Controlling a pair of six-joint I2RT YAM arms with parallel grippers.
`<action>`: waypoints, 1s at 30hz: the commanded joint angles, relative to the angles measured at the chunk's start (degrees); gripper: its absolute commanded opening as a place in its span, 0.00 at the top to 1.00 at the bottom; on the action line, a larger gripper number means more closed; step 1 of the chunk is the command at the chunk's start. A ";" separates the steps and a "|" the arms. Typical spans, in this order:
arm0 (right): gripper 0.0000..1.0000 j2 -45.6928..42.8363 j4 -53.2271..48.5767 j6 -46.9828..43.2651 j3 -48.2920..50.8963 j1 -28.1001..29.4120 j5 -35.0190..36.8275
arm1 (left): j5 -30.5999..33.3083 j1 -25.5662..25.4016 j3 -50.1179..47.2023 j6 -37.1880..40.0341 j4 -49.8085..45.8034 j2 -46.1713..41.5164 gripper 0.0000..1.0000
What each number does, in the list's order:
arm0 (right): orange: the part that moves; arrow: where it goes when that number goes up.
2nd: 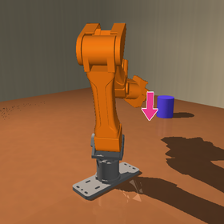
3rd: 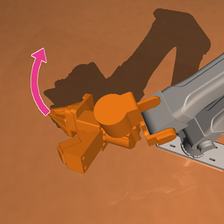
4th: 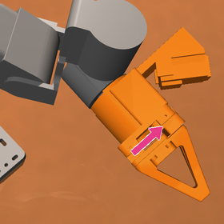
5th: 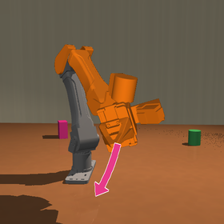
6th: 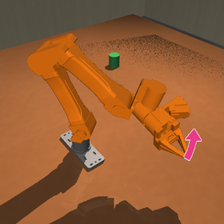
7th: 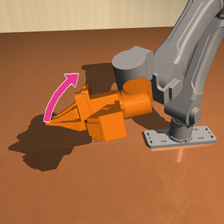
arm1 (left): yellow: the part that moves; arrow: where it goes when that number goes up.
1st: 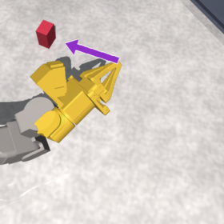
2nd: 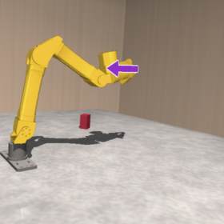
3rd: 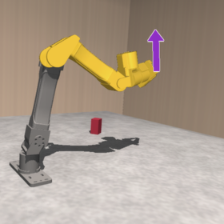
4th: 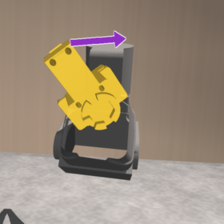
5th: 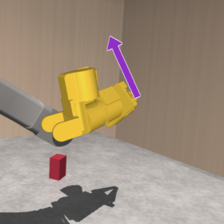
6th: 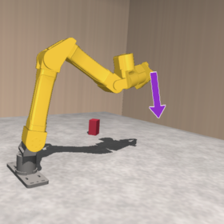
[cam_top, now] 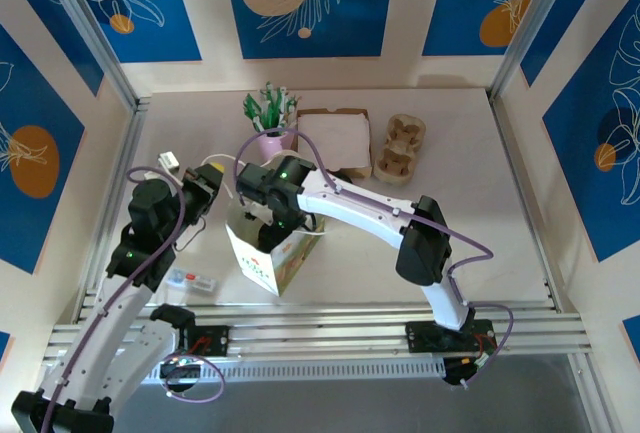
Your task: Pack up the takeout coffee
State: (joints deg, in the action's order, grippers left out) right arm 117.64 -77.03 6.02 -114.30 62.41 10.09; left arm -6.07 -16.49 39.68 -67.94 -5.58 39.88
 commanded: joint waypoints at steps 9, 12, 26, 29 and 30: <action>0.22 5.01 -4.11 -3.13 -11.31 1.70 0.55 | -4.50 1.42 -0.74 -0.33 2.12 0.18 1.00; 0.22 8.02 -6.29 -3.17 -16.13 1.58 0.33 | -4.92 1.40 -0.95 -1.00 2.55 0.16 1.00; 0.22 11.52 -8.16 -2.77 -15.39 0.95 -2.28 | -5.55 1.45 -0.05 -1.19 2.08 -1.55 1.00; 0.23 10.44 -8.81 -2.58 -12.45 0.30 -2.82 | -6.01 1.45 0.22 -0.78 2.01 -1.73 1.00; 0.23 9.97 -9.20 -2.74 -11.26 0.05 -3.61 | -6.21 1.46 0.46 -0.62 1.90 -1.69 1.00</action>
State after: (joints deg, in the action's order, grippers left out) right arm 127.20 -84.09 3.11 -128.75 62.98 8.93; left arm -8.69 -14.74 38.46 -68.95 -6.55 39.62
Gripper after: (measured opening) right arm 0.779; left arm 0.046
